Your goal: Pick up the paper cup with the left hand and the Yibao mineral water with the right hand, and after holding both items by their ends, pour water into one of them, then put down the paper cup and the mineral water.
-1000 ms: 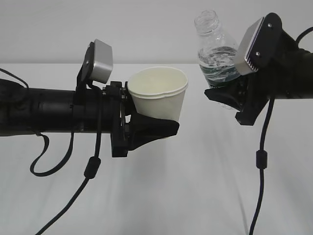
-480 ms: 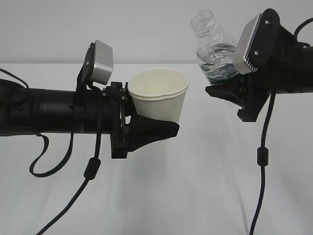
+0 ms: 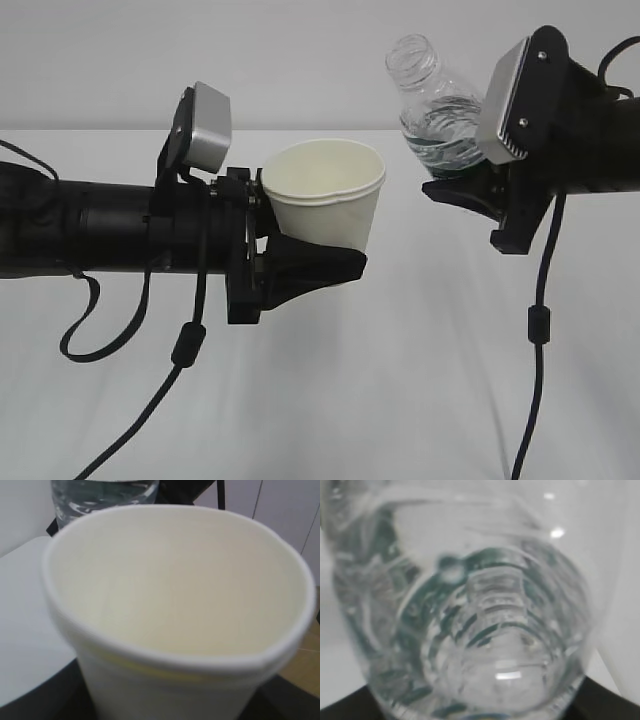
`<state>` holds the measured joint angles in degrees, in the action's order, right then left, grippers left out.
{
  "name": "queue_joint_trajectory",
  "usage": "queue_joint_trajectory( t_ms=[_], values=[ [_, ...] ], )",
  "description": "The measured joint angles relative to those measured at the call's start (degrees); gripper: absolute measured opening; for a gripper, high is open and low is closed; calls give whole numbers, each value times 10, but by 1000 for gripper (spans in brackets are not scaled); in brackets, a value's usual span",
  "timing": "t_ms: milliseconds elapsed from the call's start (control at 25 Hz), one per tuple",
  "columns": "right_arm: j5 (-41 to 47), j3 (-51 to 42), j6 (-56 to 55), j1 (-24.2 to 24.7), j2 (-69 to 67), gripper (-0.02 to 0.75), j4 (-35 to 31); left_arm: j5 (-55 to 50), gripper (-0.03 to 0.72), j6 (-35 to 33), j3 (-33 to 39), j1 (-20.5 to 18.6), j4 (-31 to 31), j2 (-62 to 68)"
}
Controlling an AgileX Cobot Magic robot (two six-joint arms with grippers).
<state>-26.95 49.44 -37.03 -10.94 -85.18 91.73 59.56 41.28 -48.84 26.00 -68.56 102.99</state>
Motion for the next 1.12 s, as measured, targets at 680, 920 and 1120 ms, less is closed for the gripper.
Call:
queue_joint_trajectory(
  t_ms=[680, 920, 1120],
  values=[
    [3, 19, 38, 0, 0, 417, 11, 0, 469, 0, 0, 0, -1, 0],
    [3, 19, 47, 0, 0, 417, 22, 8, 469, 0, 0, 0, -2, 0],
    [3, 19, 59, 0, 0, 417, 22, 13, 468, 0, 0, 0, -5, 0]
  ],
)
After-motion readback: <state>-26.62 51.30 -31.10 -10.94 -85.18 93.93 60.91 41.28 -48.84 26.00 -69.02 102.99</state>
